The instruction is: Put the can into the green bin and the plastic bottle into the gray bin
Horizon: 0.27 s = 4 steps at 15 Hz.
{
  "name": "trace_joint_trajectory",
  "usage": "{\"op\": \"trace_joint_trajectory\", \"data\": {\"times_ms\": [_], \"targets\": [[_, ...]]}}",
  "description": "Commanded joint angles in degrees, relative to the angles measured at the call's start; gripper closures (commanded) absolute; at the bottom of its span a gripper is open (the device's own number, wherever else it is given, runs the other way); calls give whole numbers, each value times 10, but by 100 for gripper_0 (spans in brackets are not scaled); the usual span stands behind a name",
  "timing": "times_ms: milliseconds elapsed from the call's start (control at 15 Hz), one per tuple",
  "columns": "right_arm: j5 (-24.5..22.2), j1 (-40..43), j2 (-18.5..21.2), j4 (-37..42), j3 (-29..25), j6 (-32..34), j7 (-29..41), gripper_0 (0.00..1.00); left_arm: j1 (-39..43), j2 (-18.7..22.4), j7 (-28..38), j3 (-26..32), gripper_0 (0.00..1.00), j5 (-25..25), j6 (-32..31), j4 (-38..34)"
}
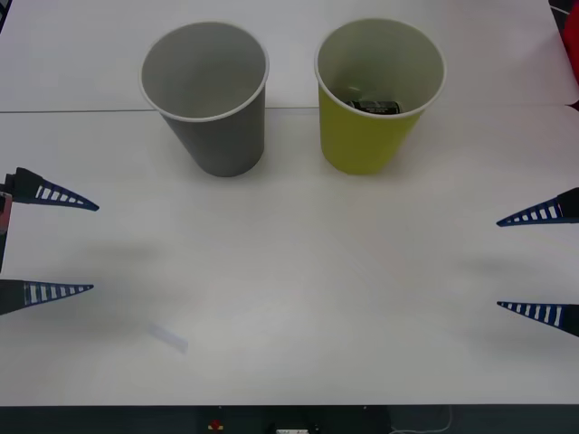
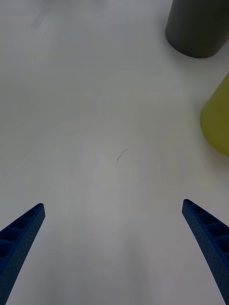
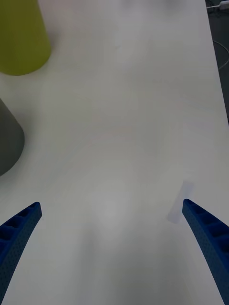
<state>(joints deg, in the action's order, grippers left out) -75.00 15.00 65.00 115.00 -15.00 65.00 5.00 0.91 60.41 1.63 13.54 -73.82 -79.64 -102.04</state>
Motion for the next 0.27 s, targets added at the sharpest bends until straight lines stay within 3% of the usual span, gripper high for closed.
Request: {"op": "trace_joint_trajectory", "data": {"times_ms": [67,267], "targets": [[0,0,0,0,0,0,0,0,1,0,-6,0,0,0,-3,1],[0,0,0,0,0,0,0,0,1,0,-7,0,0,0,-3,0]]}}
